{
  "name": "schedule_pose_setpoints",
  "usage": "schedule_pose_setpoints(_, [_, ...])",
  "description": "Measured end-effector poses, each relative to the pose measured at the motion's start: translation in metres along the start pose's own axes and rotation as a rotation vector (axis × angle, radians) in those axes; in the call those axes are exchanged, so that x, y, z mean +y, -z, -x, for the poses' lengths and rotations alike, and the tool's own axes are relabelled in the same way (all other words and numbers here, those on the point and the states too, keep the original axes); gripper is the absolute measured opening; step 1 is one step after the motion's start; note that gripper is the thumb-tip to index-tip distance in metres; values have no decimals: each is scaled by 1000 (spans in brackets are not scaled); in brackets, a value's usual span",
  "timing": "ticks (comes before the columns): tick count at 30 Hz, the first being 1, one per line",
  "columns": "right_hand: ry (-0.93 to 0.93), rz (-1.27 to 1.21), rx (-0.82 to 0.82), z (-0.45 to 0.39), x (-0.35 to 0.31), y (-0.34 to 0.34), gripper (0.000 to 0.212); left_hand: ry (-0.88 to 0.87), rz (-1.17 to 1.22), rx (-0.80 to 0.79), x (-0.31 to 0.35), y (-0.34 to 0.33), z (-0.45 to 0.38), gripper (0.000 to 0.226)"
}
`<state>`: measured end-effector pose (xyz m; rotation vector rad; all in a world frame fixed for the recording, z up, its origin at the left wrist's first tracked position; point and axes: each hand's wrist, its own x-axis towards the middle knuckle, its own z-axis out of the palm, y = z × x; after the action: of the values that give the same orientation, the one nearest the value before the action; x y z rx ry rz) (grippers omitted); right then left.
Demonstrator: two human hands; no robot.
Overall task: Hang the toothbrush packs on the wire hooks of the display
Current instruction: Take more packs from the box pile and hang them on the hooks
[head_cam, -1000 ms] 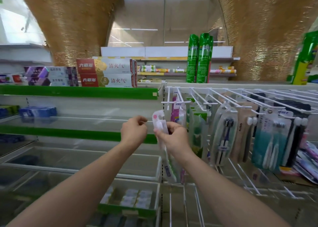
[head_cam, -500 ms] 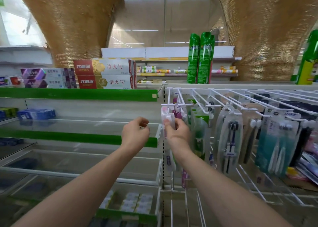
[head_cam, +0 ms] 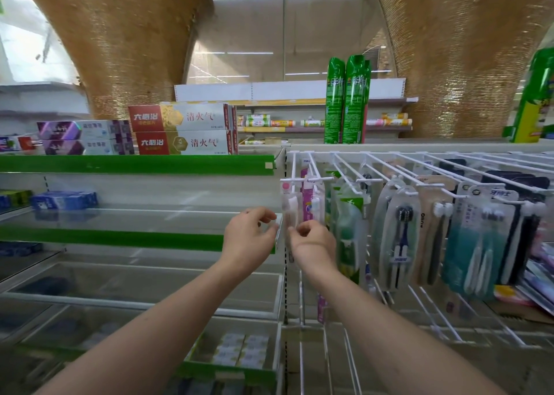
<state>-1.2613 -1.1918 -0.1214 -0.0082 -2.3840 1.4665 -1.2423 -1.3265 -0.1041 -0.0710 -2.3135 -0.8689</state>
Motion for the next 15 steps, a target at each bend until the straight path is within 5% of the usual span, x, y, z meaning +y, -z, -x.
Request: schedule_pose_setpoints(15, [73,276,-76,67,8,54,27,-2,13,-170,20,-6,57,24])
